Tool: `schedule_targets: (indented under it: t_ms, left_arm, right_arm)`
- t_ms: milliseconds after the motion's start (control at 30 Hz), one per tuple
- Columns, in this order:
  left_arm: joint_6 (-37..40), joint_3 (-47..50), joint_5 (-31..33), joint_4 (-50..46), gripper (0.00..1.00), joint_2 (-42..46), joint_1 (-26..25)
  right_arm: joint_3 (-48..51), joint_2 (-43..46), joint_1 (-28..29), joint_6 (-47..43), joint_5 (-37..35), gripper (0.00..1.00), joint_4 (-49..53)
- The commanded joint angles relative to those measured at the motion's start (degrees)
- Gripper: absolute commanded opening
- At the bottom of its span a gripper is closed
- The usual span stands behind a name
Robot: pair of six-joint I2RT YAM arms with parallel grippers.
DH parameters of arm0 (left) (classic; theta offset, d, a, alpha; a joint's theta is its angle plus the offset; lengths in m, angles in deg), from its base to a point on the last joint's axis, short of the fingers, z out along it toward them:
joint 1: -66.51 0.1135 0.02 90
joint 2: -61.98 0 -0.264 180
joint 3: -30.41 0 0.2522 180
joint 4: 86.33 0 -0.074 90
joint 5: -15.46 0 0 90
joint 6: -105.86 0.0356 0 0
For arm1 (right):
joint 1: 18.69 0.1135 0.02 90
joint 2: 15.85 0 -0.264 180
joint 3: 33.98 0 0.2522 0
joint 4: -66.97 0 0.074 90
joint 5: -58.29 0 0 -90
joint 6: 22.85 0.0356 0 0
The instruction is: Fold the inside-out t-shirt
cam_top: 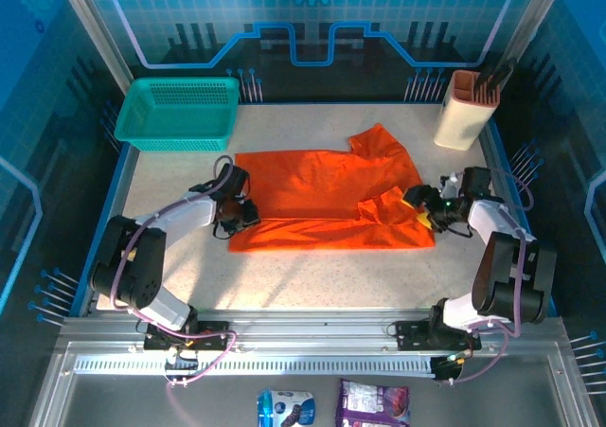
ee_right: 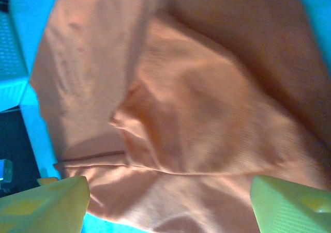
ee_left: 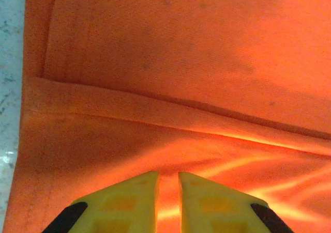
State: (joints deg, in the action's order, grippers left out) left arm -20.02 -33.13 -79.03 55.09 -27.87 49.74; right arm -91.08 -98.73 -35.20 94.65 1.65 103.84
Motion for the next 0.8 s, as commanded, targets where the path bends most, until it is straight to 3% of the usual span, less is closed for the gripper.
schedule_targets:
  t_ms: [0, 167, 367, 767]
  left_arm:
    - [1.0, -0.4, 2.6, 1.4, 0.18, -1.5, 0.1]
    - [0.6, 3.1, 3.3, 0.8, 0.18, -1.1, 0.1]
    - [-1.6, 9.5, 3.9, -0.7, 0.18, 5.2, 0.4]
    - [-9.1, 20.2, 1.4, -2.8, 0.19, 18.9, 0.5]
  right_arm:
    - [2.7, -1.5, -1.9, -2.5, -1.6, 0.80, 4.3]
    - [5.7, -1.1, -2.3, 1.8, -10.3, 0.81, 6.5]
    - [11.3, 6.1, -1.9, 8.5, -17.4, 0.82, 10.8]
    - [13.8, 16.6, 1.6, 13.9, -18.4, 0.82, 18.7]
